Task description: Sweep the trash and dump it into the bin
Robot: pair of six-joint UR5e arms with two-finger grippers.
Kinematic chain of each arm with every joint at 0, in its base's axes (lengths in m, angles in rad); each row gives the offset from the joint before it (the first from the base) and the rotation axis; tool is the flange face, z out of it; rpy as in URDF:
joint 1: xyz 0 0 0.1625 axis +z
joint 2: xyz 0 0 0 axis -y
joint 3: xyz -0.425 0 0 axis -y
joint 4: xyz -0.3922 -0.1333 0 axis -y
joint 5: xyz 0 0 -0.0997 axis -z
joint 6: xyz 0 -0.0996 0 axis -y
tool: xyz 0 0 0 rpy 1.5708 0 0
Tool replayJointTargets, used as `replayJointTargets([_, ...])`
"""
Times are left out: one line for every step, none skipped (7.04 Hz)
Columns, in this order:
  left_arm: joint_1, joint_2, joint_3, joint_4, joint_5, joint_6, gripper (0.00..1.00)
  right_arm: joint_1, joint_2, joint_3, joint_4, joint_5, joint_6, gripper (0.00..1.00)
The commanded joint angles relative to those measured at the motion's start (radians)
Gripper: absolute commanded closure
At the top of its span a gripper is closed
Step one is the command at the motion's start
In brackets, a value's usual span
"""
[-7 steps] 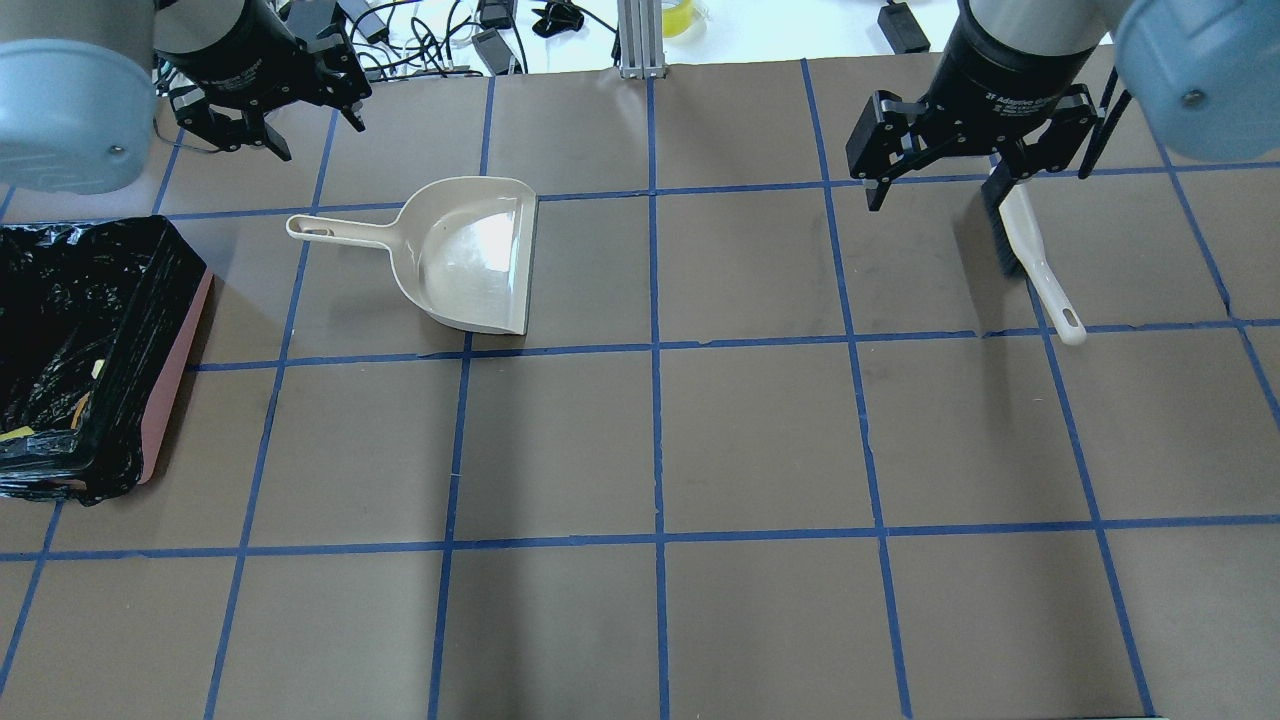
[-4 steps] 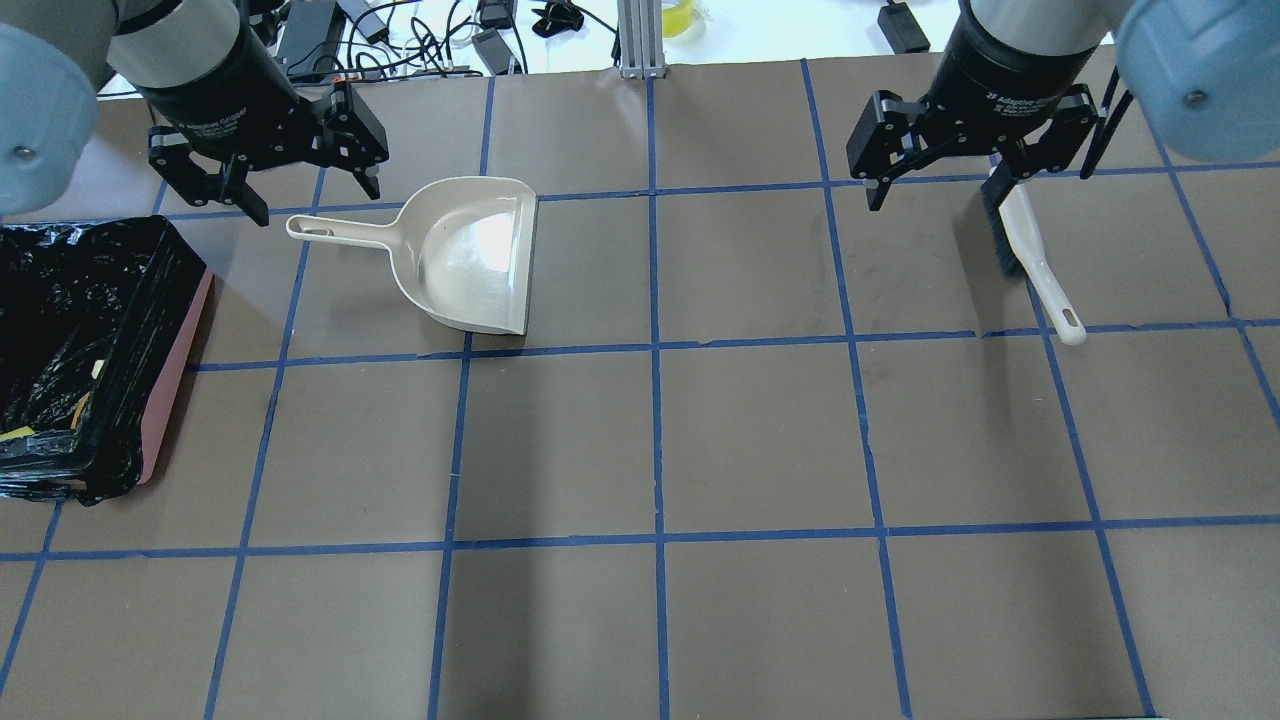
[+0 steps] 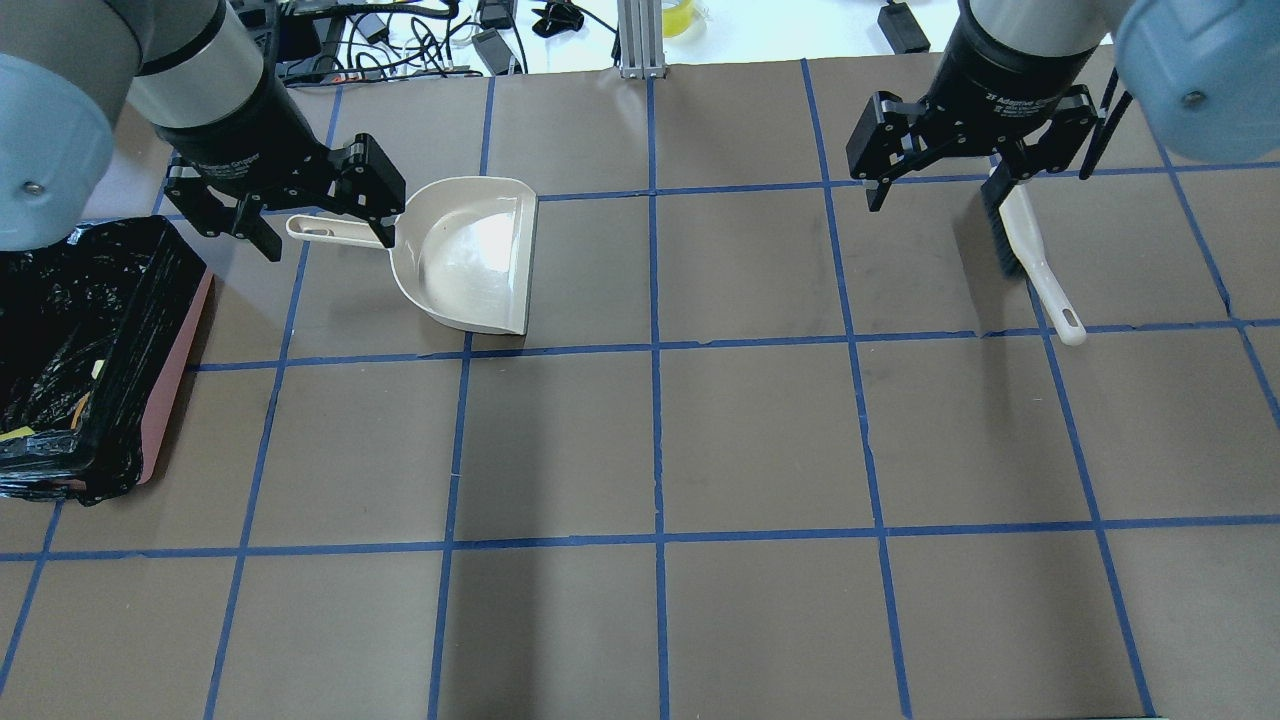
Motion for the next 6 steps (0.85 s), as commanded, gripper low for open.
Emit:
replayJointTargets([0.001,0.017,0.002,-0.037,-0.003,0.092,0.0,0.0,0.0,0.0,0.001,0.0,-0.002,0.0])
replayJointTargets([0.001,0.028,-0.001,-0.057,-0.002,0.144,0.0,0.0,0.0,-0.001,0.004,0.0,-0.005,0.0])
replayJointTargets([0.0,0.027,-0.002,-0.057,-0.005,0.145,0.0,0.0,0.0,-0.003,0.002,-0.002,-0.006,0.0])
replayJointTargets([0.0,0.025,-0.003,-0.057,-0.002,0.145,0.0,0.0,0.0,-0.004,0.002,-0.002,-0.006,0.0])
replayJointTargets([0.0,0.027,-0.003,-0.057,-0.008,0.145,0.0,0.0,0.0,-0.004,0.001,0.0,-0.006,0.0])
replayJointTargets([-0.002,0.028,-0.003,-0.057,-0.006,0.145,0.0,0.0,0.0,-0.003,0.001,0.0,-0.006,0.0])
